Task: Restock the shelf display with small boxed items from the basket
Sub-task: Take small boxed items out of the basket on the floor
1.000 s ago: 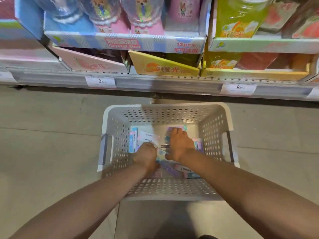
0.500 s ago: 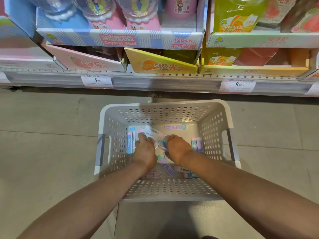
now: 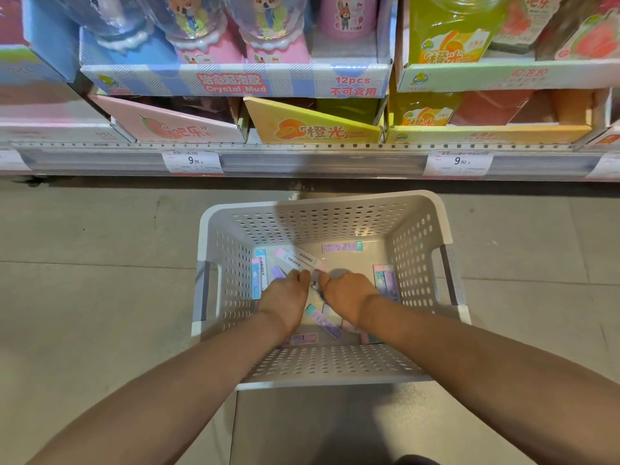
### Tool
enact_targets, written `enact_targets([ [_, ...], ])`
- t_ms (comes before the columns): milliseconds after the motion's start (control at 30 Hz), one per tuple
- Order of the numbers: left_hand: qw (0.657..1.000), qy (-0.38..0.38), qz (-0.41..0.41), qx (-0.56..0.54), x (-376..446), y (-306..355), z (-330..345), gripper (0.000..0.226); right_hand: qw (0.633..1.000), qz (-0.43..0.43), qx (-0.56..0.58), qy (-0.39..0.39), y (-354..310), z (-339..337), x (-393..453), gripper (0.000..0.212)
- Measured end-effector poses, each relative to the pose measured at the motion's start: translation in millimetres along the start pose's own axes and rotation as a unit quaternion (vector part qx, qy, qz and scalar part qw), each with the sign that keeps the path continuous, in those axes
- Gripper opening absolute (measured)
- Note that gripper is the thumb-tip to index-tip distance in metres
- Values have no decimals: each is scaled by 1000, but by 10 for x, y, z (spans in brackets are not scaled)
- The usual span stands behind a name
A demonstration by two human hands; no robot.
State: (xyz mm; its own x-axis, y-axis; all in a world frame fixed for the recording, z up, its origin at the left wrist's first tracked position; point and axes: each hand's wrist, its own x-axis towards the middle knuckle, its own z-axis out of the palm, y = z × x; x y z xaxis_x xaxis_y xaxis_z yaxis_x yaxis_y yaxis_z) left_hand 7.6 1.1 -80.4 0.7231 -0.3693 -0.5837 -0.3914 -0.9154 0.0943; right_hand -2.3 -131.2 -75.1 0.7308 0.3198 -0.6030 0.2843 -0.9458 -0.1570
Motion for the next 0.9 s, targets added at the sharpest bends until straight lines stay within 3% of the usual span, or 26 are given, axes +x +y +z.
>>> enact_targets([
  [167,998,5,-21,-56,-124,92,-133,35,998,-22,50,-37,191,-125,-110,53],
  [300,997,-6,36,-60,-177,151,-142,24,995,4,85,-43,220,-214,-221,37],
  [600,967,-44,182,174,-63,224,-113,23,993,67,84,-52,87,-7,-171,30],
  [900,959,-77,199,185,-40,185,-149,22,984,56,157,-67,103,-15,-177,29],
])
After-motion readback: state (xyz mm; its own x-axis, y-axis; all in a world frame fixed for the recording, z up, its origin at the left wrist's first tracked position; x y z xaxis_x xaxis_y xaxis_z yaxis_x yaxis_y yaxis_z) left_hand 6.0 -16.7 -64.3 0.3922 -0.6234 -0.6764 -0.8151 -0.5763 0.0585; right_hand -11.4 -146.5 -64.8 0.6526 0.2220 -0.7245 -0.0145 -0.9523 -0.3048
